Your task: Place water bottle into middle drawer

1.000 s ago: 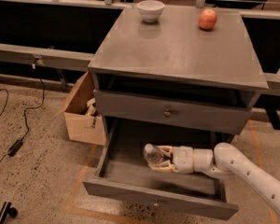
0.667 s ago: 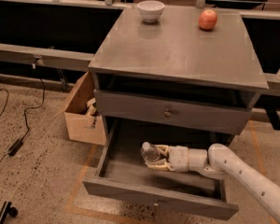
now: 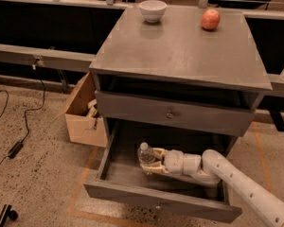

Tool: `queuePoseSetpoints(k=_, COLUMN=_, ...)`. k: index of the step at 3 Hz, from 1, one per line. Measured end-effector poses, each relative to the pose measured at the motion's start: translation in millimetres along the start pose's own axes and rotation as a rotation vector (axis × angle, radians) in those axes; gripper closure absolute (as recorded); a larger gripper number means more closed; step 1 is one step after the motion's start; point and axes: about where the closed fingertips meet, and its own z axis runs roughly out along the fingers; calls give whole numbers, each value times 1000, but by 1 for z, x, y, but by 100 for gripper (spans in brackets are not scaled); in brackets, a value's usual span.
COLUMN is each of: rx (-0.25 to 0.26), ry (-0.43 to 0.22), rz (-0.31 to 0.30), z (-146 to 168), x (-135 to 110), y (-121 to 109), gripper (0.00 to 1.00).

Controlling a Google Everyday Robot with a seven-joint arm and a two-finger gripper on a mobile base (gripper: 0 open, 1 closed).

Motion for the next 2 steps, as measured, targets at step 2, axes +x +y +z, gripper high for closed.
queuePoseSetpoints(k=2, rx=34, ry=-52, rz=76, z=19, x=13, y=0, gripper=83)
